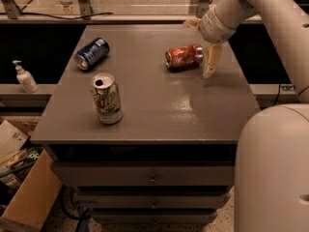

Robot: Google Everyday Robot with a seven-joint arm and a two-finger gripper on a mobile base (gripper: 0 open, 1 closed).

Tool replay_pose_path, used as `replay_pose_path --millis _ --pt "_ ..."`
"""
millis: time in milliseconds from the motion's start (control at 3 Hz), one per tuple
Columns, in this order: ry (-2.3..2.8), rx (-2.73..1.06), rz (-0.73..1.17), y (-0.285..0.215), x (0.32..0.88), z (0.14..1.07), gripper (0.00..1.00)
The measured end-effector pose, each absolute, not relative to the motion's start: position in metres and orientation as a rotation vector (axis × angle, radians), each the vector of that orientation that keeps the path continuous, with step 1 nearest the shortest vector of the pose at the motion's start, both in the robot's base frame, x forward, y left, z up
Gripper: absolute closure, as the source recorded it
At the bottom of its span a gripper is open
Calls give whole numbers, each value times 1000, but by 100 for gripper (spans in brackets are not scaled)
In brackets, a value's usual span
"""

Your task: Knock coke can over

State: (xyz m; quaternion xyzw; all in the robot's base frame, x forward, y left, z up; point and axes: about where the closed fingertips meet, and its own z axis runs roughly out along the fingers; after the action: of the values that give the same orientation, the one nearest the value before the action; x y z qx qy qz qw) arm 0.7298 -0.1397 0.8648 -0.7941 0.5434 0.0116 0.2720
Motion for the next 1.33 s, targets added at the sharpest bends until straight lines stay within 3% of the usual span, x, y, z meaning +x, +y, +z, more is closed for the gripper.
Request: replay_pose_path --millis 667,1333 --pt "1496 -2102 75 -142 730 865 0" --pt "1709 -1729 179 -185 746 888 0"
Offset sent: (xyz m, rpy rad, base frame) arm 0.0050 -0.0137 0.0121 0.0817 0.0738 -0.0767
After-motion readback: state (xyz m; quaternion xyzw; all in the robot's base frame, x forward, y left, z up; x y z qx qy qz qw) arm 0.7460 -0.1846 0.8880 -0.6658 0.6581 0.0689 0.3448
